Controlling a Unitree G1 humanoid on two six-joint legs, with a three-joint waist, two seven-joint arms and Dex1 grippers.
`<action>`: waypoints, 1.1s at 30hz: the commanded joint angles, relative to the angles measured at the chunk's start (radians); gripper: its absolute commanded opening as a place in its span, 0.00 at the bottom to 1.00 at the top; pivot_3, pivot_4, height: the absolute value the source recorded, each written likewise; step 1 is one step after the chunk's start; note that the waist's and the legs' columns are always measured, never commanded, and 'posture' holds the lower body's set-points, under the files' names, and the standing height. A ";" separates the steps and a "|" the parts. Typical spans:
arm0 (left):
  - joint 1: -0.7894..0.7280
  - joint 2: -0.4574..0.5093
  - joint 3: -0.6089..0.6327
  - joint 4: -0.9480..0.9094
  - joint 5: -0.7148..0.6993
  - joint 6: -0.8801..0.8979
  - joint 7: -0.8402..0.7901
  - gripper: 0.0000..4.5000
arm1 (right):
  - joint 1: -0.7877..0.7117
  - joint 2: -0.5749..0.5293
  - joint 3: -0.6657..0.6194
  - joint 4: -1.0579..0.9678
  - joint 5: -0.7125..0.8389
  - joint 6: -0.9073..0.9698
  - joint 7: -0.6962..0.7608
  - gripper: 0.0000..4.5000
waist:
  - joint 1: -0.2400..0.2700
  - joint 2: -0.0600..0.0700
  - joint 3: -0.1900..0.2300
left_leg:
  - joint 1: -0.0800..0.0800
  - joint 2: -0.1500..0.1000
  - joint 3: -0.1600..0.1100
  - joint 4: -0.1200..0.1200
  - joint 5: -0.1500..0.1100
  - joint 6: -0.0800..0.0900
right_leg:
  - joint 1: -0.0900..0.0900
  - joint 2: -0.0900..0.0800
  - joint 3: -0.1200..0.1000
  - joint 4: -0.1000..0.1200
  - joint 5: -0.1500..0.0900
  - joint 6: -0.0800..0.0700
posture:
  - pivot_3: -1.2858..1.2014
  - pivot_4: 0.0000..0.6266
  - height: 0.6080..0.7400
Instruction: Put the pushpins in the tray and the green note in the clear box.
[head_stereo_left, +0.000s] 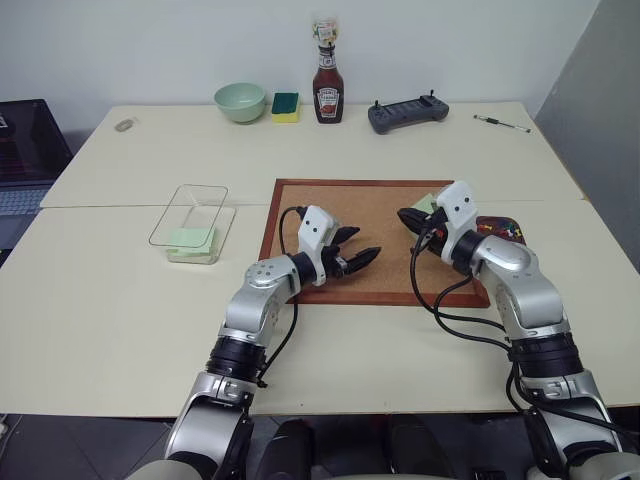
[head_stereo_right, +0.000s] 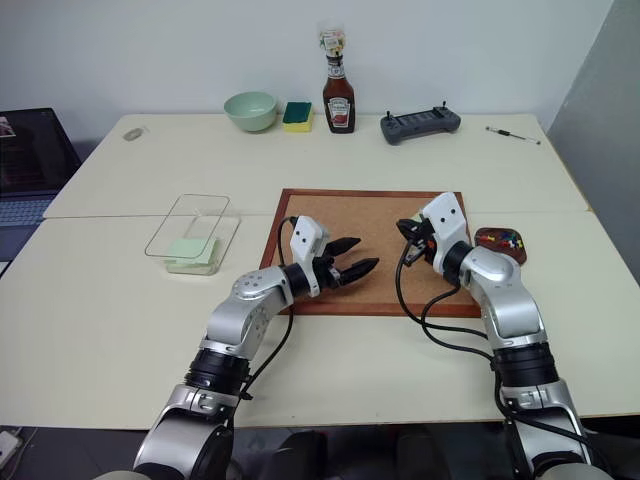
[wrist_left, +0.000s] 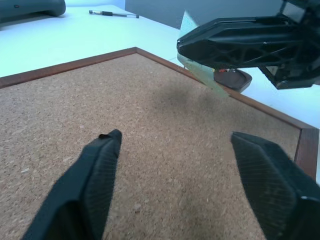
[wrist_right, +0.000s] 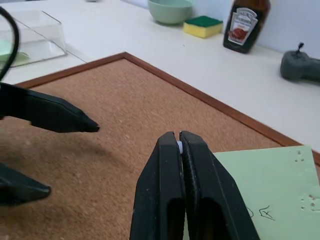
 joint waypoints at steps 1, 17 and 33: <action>-0.031 0.004 0.001 -0.021 -0.017 -0.009 -0.017 1.00 | -0.004 -0.016 0.005 -0.052 0.006 -0.009 0.022 0.00 | 0.000 0.000 0.000 | 0.000 0.000 0.000 0.000 0.000 0.000 | 0.000 0.000 0.000 0.000 0.000 0.000 | 0.52 0.24 1.00; -0.044 -0.087 -0.013 0.042 -0.018 -0.042 0.020 1.00 | -0.058 0.062 -0.036 -0.162 0.129 0.272 -0.082 0.00 | -0.001 0.000 0.000 | 0.000 0.000 0.000 0.000 0.000 0.000 | 0.000 0.000 0.000 0.000 0.000 0.000 | 0.52 0.24 1.00; -0.118 -0.195 0.076 0.114 -0.134 0.070 0.070 1.00 | -0.059 0.063 -0.032 -0.234 0.176 0.349 -0.113 0.00 | -0.001 0.000 0.000 | -0.003 0.000 0.000 0.000 0.000 0.000 | -0.003 0.000 0.000 0.000 0.000 0.000 | 0.52 0.24 1.00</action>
